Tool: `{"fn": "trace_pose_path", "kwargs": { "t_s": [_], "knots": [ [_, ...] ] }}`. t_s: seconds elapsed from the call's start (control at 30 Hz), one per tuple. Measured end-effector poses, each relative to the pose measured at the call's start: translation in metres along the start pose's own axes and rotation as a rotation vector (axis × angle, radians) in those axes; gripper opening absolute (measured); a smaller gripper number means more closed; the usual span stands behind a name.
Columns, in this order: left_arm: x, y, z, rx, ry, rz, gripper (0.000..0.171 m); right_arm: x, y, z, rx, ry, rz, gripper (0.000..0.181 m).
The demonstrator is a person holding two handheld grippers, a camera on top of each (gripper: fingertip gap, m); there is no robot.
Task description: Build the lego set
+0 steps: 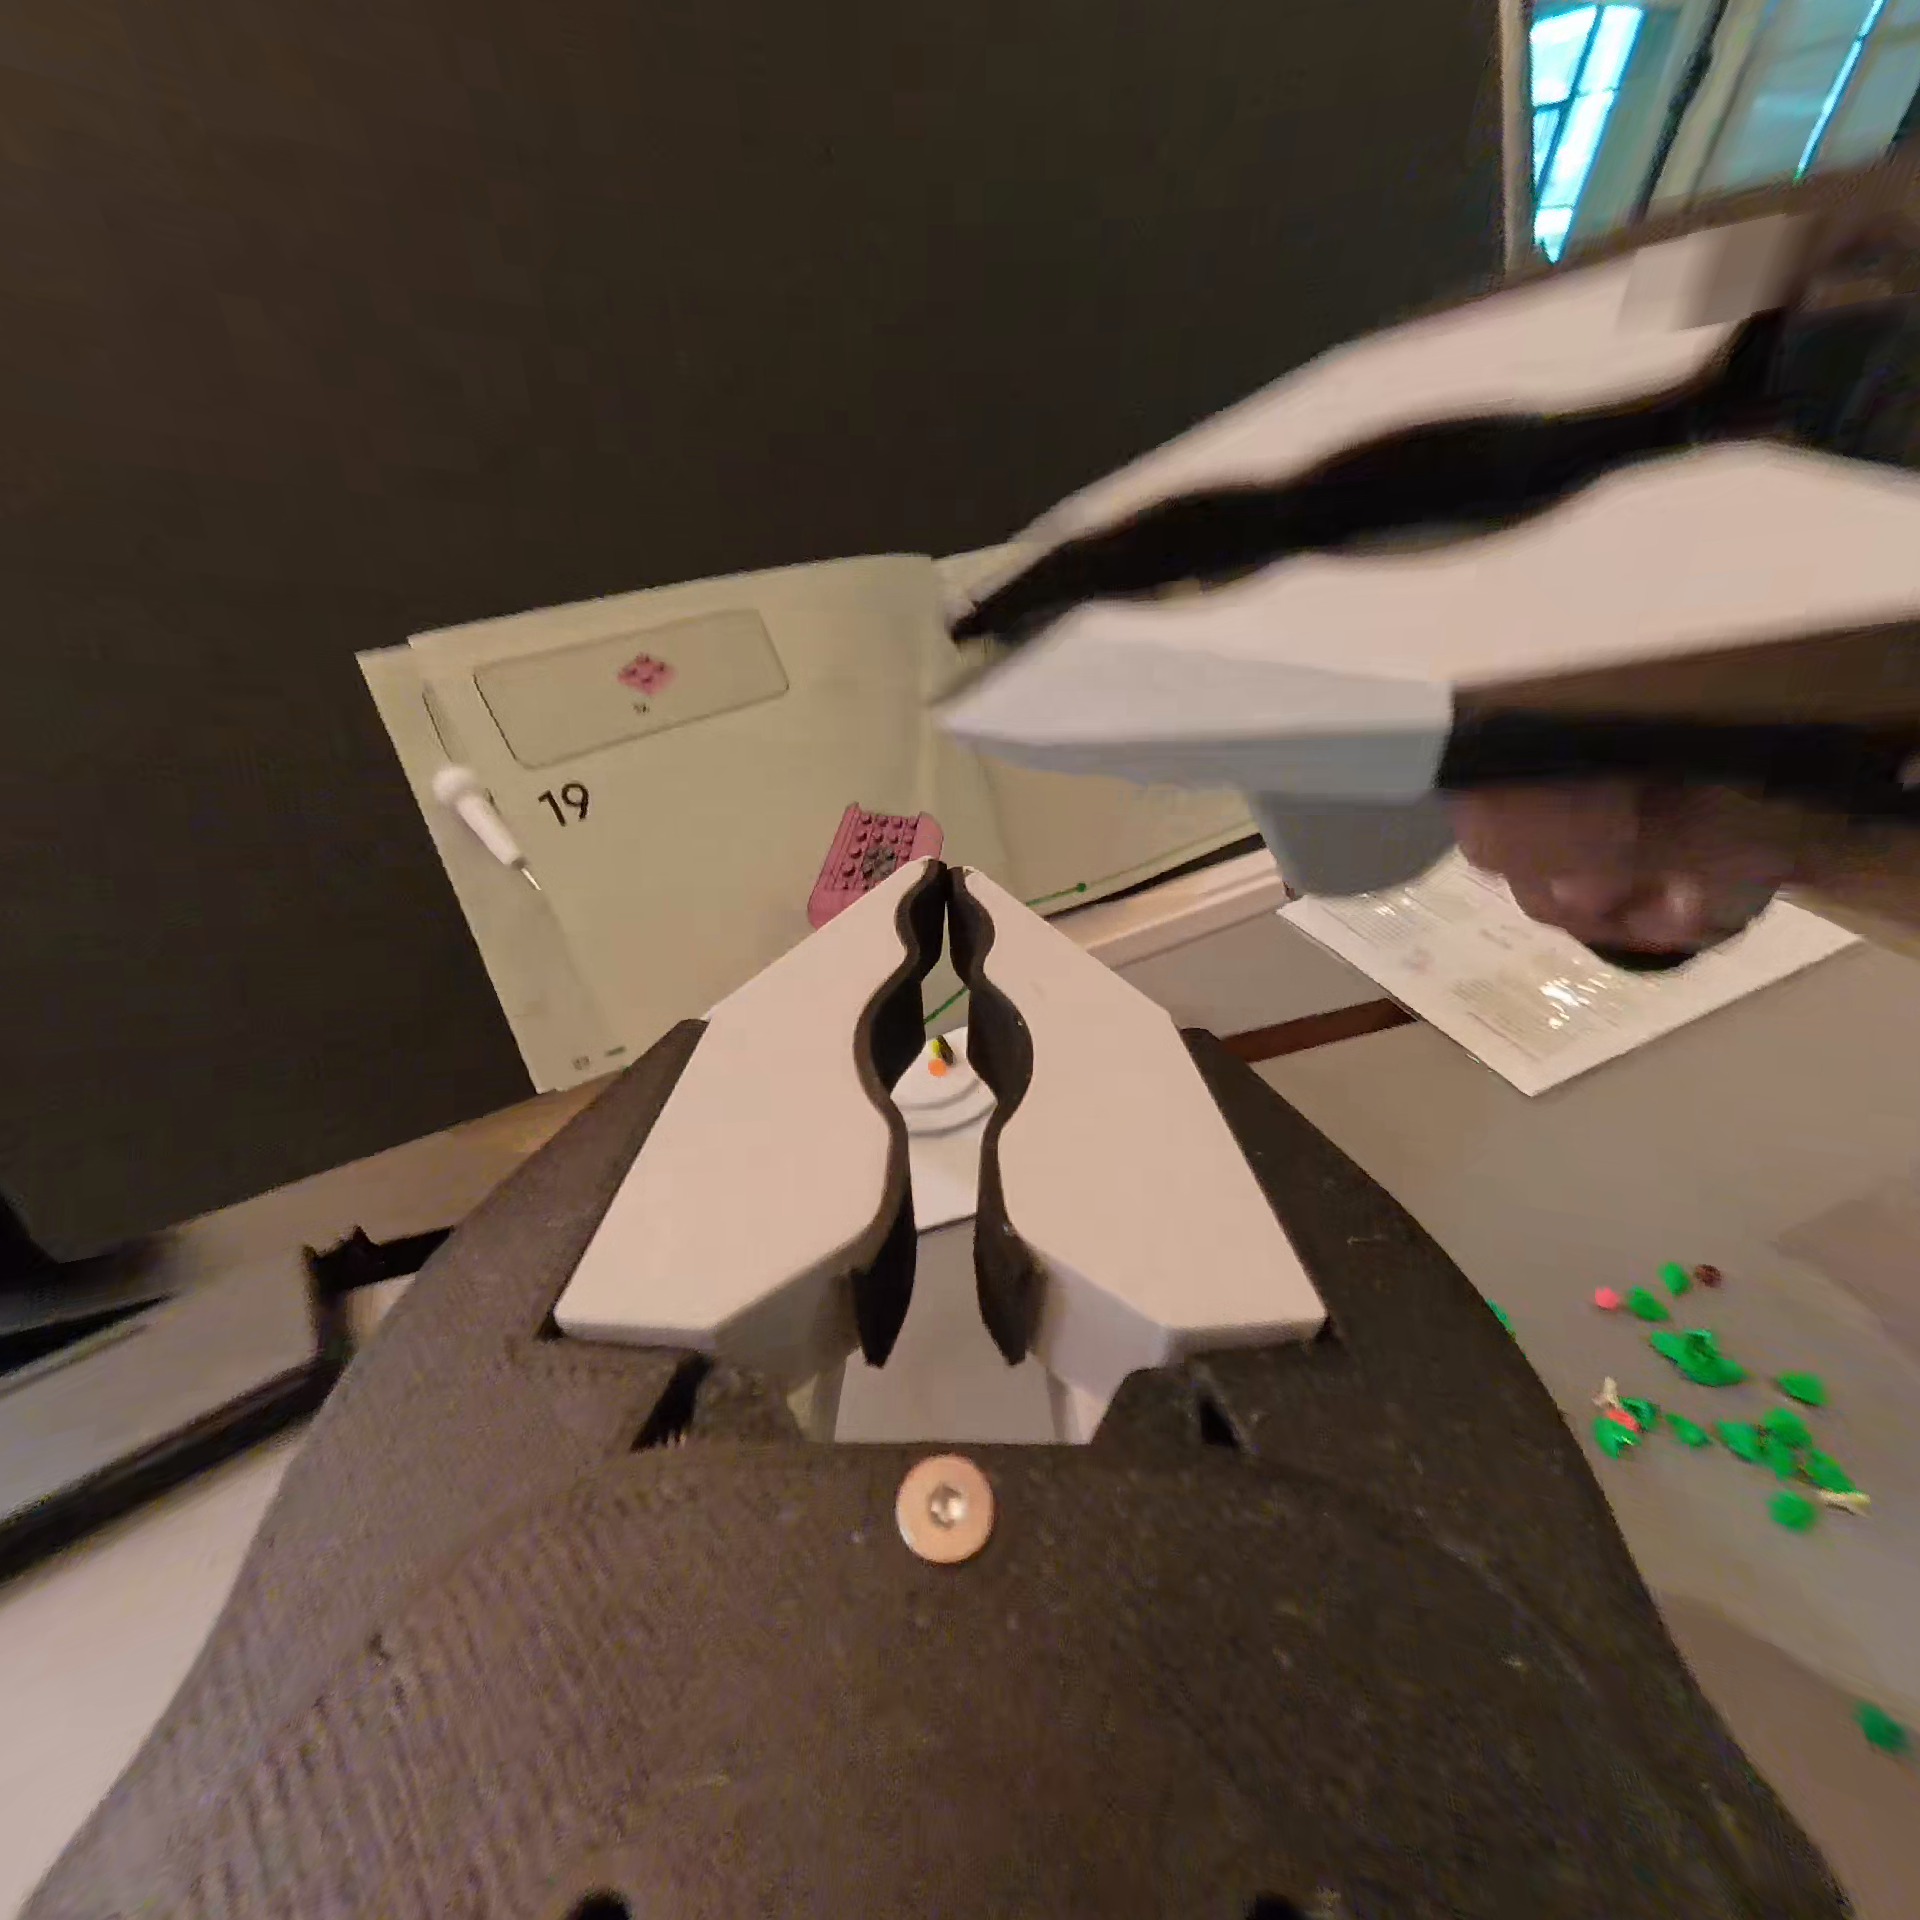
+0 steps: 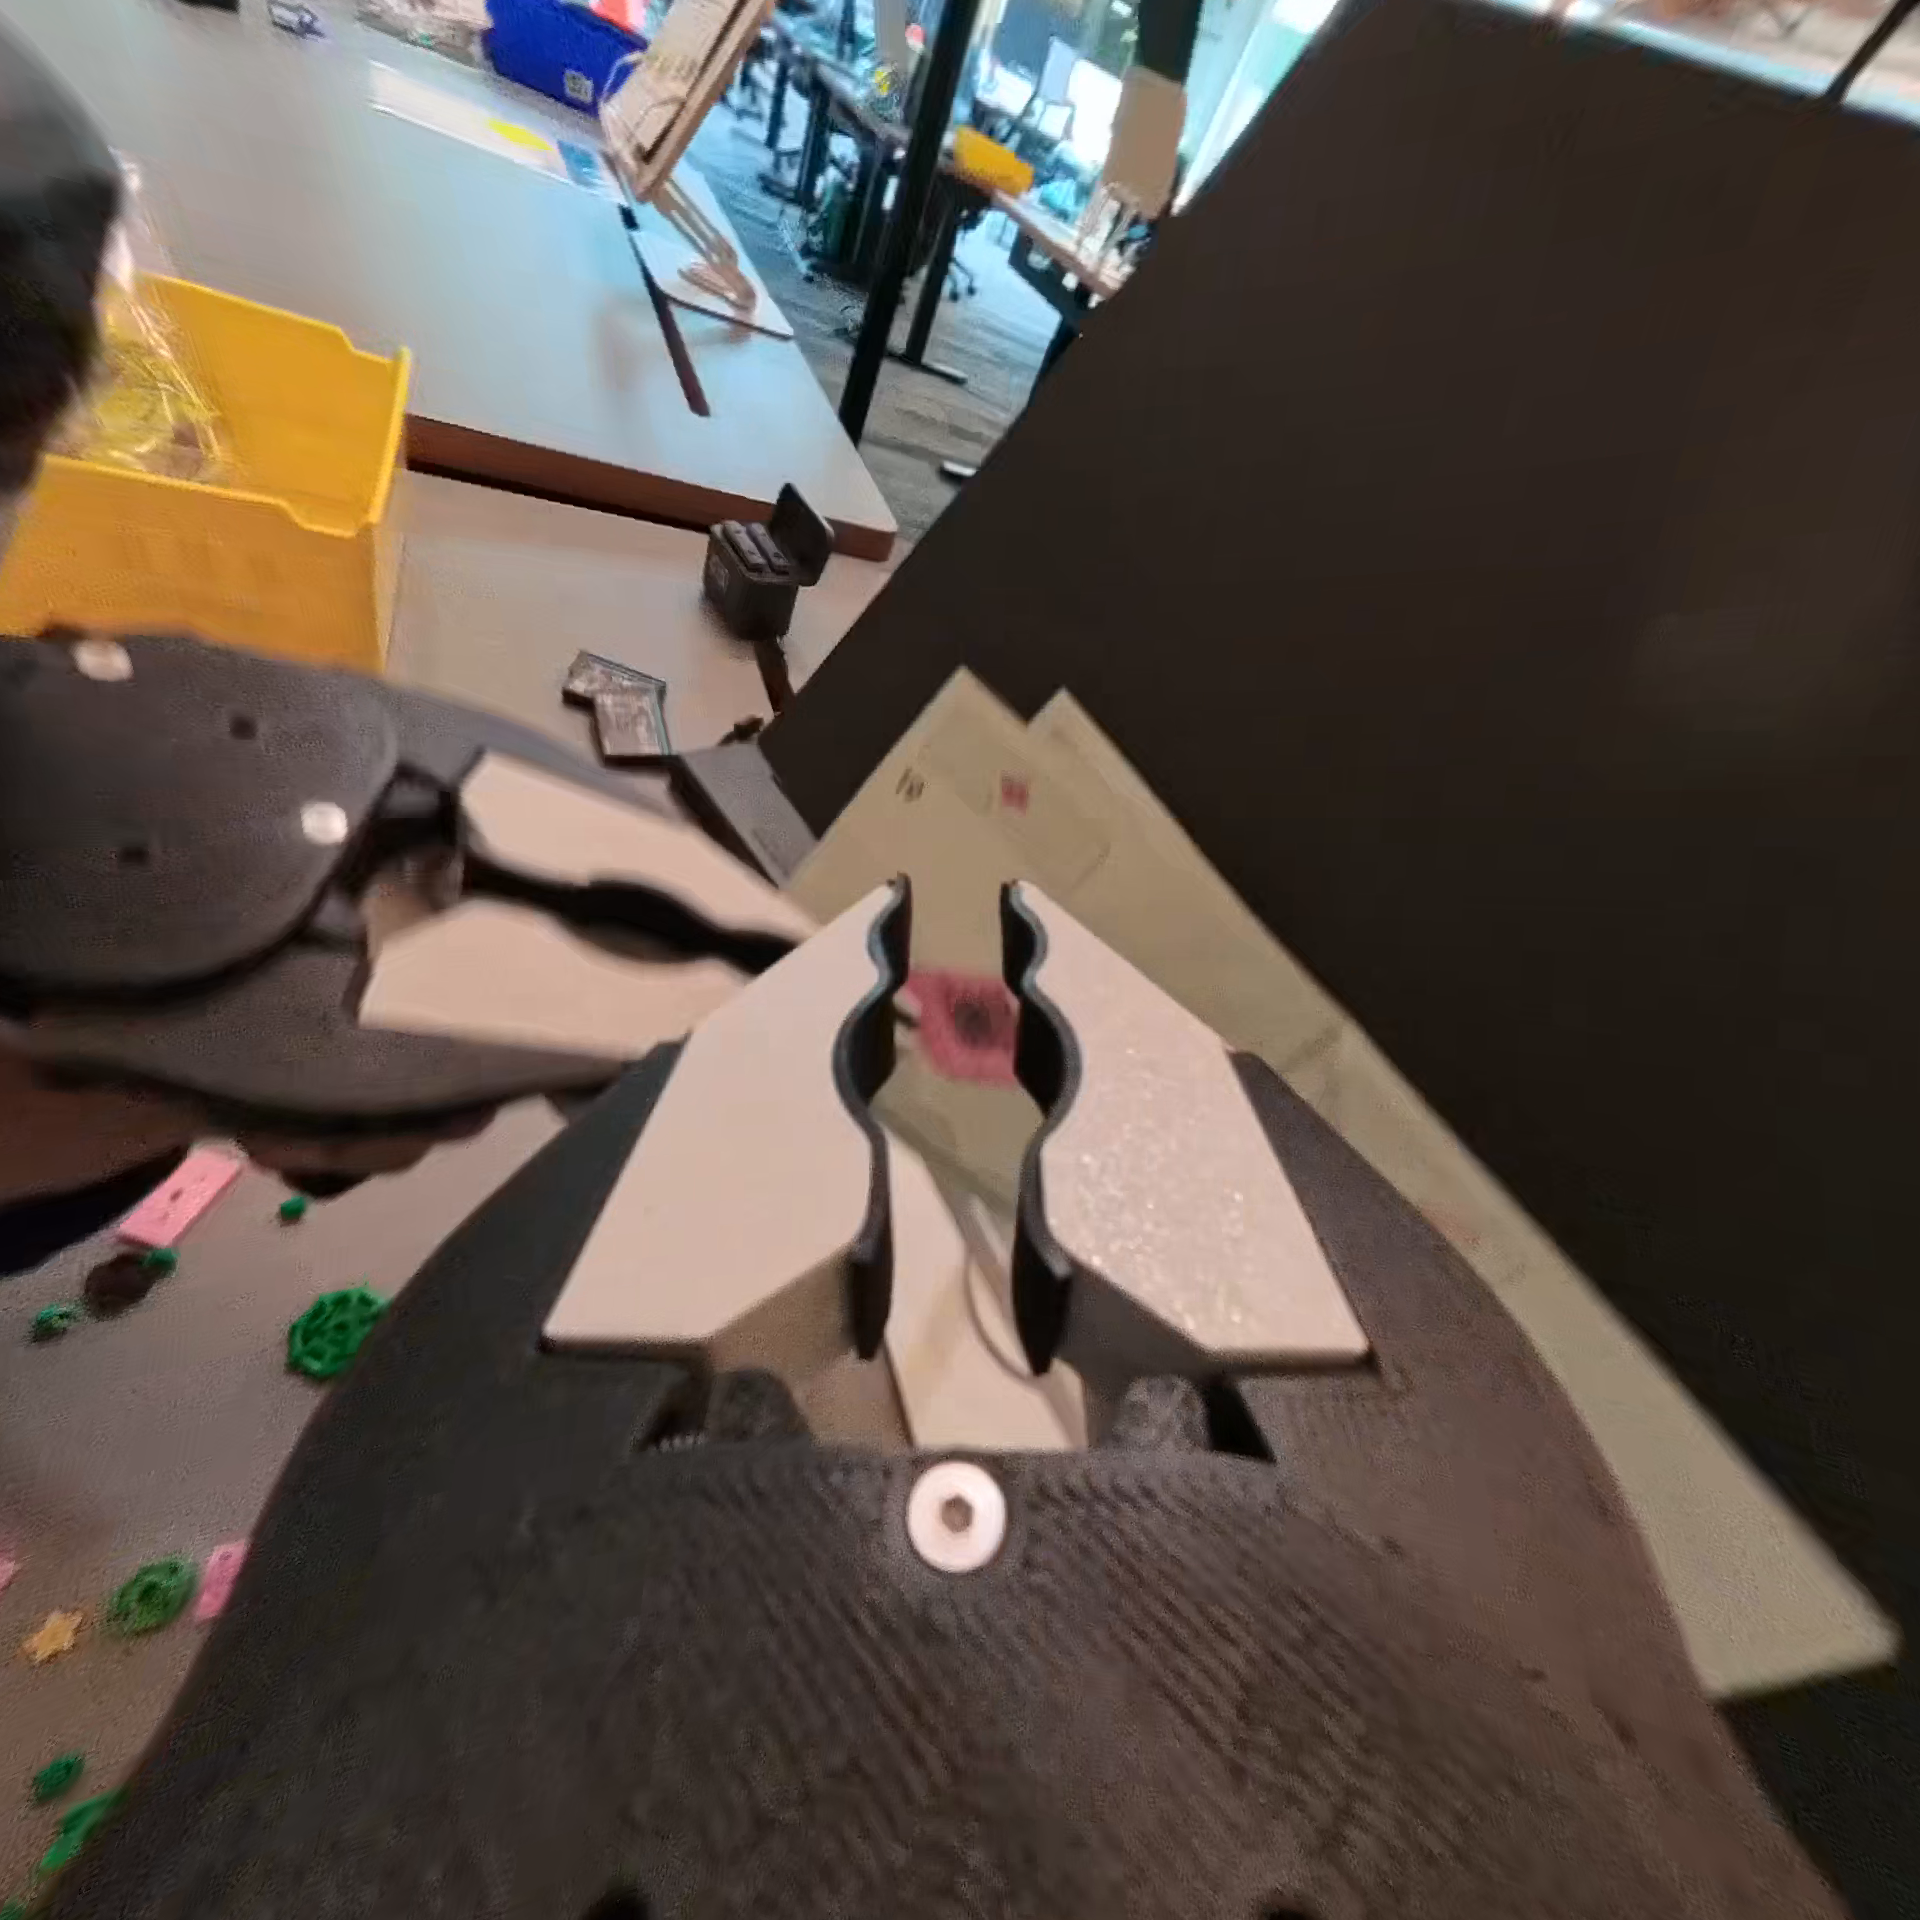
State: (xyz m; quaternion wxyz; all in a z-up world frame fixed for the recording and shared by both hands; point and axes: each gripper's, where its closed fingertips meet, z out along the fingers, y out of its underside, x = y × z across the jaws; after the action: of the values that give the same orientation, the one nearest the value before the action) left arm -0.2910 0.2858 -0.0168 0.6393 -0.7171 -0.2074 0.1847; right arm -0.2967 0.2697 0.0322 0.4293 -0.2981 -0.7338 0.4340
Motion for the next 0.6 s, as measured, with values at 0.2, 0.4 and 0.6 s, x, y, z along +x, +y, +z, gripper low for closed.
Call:
{"fn": "trace_pose_path", "kwargs": {
  "t_s": [0.2, 0.4, 0.6],
  "knots": [
    [-0.023, -0.014, -0.005, 0.024, 0.046, -0.12, 0.0, 0.016, -0.003, 0.051, -0.274, -0.171, -0.26, 0.039],
    [-0.048, -0.017, -0.006, 0.039, 0.061, -0.213, 0.0, 0.022, 0.044, 0.052, -0.622, -0.334, -0.33, 0.0],
    [-0.09, 0.005, 0.012, 0.005, 0.005, -0.364, 0.004, 0.043, 0.008, 0.045, -0.458, -0.175, -0.272, 0.0]
  ]
}}
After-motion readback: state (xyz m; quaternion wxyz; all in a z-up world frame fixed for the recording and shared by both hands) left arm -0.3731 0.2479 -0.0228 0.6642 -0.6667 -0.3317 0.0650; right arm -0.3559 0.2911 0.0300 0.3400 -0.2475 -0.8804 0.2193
